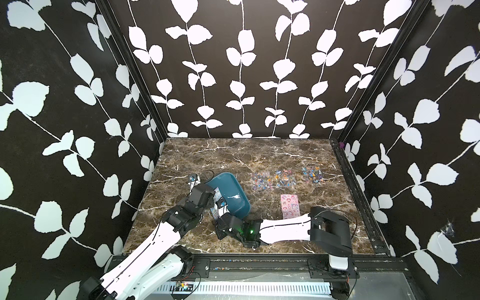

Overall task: Take the stickers out of the storage box
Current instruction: Pick up the sticker from the storage box.

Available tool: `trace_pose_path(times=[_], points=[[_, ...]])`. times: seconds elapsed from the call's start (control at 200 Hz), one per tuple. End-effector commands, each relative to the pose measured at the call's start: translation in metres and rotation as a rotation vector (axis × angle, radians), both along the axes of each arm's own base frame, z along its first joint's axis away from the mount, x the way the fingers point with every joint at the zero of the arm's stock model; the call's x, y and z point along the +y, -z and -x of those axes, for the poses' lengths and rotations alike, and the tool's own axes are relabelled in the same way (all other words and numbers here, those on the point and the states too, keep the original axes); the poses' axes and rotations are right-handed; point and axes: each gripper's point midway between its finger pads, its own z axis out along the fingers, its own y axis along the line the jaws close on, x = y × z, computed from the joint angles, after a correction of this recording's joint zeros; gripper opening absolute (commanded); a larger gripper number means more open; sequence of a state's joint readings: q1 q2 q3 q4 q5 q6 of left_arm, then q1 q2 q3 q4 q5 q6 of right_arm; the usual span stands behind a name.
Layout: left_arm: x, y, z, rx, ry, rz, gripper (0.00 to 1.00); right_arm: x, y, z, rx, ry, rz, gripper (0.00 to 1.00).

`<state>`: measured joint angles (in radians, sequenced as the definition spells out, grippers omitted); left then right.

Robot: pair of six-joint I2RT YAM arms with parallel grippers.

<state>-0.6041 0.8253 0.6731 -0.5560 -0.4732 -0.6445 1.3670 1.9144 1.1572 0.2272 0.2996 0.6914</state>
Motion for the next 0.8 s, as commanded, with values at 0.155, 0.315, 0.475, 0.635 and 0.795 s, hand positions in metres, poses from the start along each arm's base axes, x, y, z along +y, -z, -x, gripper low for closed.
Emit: trace_pose_path(times=[0.155, 0.315, 0.475, 0.635, 0.795], points=[[0.003, 0.001, 0.004, 0.020, 0.001, -0.028, 0.00, 0.009, -0.007, -0.004, -0.040, 0.038, -0.019, 0.22], [0.004, 0.000, 0.004, 0.019, 0.003, -0.029, 0.00, 0.005, -0.009, -0.003, -0.042, 0.041, -0.022, 0.10], [0.004, 0.001, 0.004, 0.020, 0.003, -0.032, 0.00, 0.002, -0.013, -0.001, -0.034, 0.036, -0.038, 0.00], [0.004, 0.001, 0.004, 0.020, 0.005, -0.035, 0.00, -0.003, -0.022, 0.002, -0.024, 0.032, -0.064, 0.00], [0.004, 0.000, 0.003, 0.018, 0.004, -0.039, 0.00, -0.010, -0.027, 0.003, -0.020, 0.035, -0.074, 0.00]])
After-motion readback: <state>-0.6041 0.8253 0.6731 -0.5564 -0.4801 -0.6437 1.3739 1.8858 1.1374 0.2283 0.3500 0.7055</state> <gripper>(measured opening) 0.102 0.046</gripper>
